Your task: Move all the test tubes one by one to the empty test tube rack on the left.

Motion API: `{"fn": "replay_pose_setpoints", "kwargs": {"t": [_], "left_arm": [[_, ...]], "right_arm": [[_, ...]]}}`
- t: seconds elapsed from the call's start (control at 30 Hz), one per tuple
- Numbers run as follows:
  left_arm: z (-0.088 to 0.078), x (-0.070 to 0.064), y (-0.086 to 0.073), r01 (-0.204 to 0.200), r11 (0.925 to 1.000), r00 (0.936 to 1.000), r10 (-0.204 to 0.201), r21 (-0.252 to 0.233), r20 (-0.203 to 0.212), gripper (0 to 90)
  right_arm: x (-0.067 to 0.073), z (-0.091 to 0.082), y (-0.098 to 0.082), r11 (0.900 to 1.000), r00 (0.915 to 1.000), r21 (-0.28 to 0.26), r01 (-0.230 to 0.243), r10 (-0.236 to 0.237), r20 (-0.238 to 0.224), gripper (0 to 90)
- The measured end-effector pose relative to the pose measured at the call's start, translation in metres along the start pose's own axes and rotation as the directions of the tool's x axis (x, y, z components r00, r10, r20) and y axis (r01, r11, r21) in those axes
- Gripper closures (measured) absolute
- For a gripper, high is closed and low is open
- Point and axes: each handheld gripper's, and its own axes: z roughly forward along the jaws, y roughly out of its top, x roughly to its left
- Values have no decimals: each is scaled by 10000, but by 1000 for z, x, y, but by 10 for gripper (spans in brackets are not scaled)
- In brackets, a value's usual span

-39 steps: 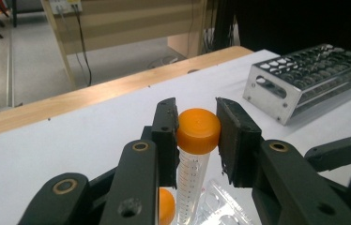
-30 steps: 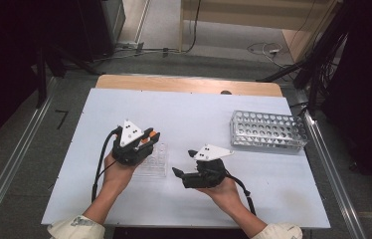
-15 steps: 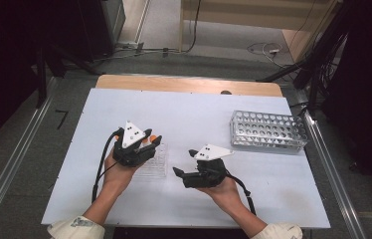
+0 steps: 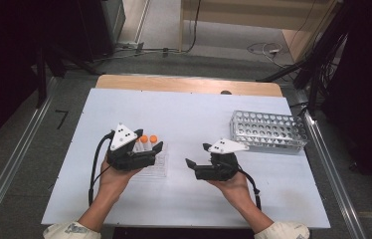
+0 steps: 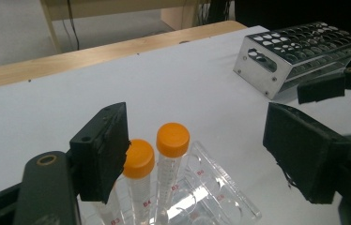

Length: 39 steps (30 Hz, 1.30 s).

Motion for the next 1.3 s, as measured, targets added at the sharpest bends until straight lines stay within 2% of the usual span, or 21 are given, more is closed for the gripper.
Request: {"fn": "replay_pose_setpoints", "kwargs": {"t": [0.17, 0.37, 0.5, 0.7, 0.8, 0.93, 1.13, 1.23, 1.3], "left_arm": [[-6, 5, -10, 355, 9993, 9990, -358, -100, -258, 204], [-21, 4, -24, 382, 9985, 9967, -409, -393, -699, 204], [-31, 6, -39, 236, 9979, 9895, -319, -602, -1411, 191], [-49, 17, -50, 410, 9960, 9821, -548, -796, -1802, 190], [-56, 25, -58, 566, 9958, 9773, -699, -717, -2000, 189], [-62, 35, -66, 787, 9951, 9699, -902, -596, -2261, 189], [-70, 48, -78, 968, 9946, 9584, -1031, -368, -2661, 189], [-76, 56, -82, 1083, 9935, 9483, -1138, -349, -2962, 189], [-80, 63, -86, 1253, 9916, 9398, -1290, -323, -3165, 189]], "right_arm": [[-17, -11, -4, 9992, 9983, -156, -381, 387, 435, 189], [-32, -24, -11, 9976, 9942, -247, -640, 659, 847, 182], [-39, -32, -15, 9960, 9904, -325, -835, 865, 1079, 176], [-46, -49, -24, 9949, 9854, -434, -907, 960, 1406, 169], [-53, -62, -31, 9934, 9779, -568, -998, 1085, 1786, 165], [-64, -82, -44, 9904, 9608, -731, -1169, 1314, 2440, 158], [-78, -108, -63, 9855, 9301, -937, -1414, 1646, 3283, 149], [-86, -121, -74, 9838, 9101, -907, -1547, 1776, 3745, 143], [-92, -130, -82, 9789, 8925, -1030, -1766, 2034, 4026, 142]]}}
